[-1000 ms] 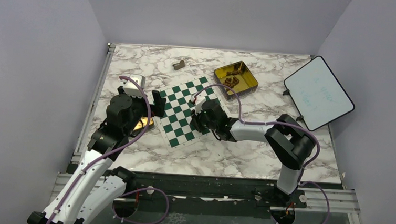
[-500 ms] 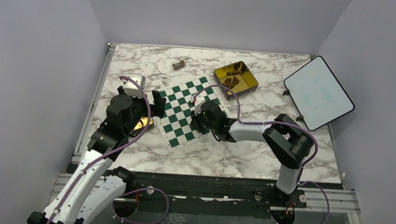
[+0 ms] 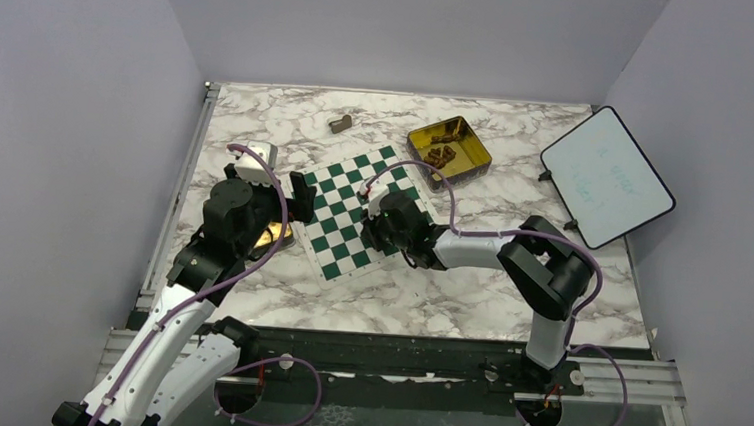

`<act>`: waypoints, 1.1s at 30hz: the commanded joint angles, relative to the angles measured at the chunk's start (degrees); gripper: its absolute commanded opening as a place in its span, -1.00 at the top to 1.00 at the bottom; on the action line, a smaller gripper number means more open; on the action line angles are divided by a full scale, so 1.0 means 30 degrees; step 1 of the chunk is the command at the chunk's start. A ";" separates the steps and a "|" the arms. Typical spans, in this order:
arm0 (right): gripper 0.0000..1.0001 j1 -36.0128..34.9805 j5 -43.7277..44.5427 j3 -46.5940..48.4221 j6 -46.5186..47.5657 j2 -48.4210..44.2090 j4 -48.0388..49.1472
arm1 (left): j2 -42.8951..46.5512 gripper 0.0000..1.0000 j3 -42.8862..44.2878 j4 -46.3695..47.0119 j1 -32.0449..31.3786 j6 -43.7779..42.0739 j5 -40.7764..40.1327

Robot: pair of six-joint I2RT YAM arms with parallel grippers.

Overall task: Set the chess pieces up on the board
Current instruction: Place the chess piece on the chessboard, then pick up the chess piece from the storage box.

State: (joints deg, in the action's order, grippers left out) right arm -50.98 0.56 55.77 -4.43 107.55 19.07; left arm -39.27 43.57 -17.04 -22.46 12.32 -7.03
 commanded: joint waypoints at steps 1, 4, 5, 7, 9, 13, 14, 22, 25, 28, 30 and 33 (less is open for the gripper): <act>0.73 -0.0262 0.0110 0.0423 0.0142 0.0616 0.0267 | 0.0167 -0.98 -0.0138 -0.0064 0.0135 -0.0128 -0.0265; 0.64 -0.0291 0.0192 0.0376 0.0044 0.0552 0.0266 | 0.0237 -0.98 -0.0154 -0.0061 0.0132 -0.0125 -0.0322; 0.60 -0.0291 0.0195 0.0411 0.0026 0.0499 0.0250 | 0.0229 -0.98 -0.0145 -0.0063 0.0132 -0.0125 -0.0301; 0.48 -0.0301 0.0227 0.0561 -0.0068 0.0341 0.0116 | 0.0175 -0.98 -0.0139 -0.0043 0.0138 -0.0121 -0.0244; 0.37 -0.0308 0.0209 0.0795 -0.0091 0.0157 -0.0078 | 0.0147 -0.98 -0.0139 -0.0062 0.0161 -0.0119 -0.0207; 0.23 -0.0292 0.0195 0.1254 -0.0372 -0.0432 -0.0221 | 0.0162 -0.98 -0.0139 -0.0063 0.0163 -0.0121 -0.0206; 0.20 -0.0295 0.0239 0.1337 -0.0447 -0.0572 -0.0291 | 0.0168 -0.98 -0.0139 -0.0063 0.0166 -0.0121 -0.0206; 0.09 -0.0144 0.1477 0.3148 -0.0461 -0.1571 -0.2192 | -0.0072 -0.98 -0.0114 -0.0062 0.0190 -0.0121 -0.0081; 0.09 0.0397 0.2015 0.3735 -0.0318 -0.1795 -0.2615 | -0.0096 -0.98 -0.0136 -0.0063 0.0206 -0.0121 0.0148; 0.09 0.1380 0.2151 0.4346 -0.0142 -0.1752 -0.3200 | -0.0152 -0.98 -0.0168 -0.0063 0.0191 -0.0121 0.0422; 0.09 0.2238 0.2267 0.4774 -0.0054 -0.1706 -0.3678 | -0.0274 -0.98 -0.0141 -0.0039 0.0191 -0.0136 0.0712; 0.10 0.3553 0.2705 0.5278 0.0390 -0.1789 -0.4215 | -0.0547 -0.98 -0.0053 -0.0051 0.0191 -0.0177 0.1096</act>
State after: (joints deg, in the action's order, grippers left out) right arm -44.97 5.10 69.21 -5.15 103.59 10.37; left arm -40.10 43.55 -17.06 -22.20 12.34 -6.44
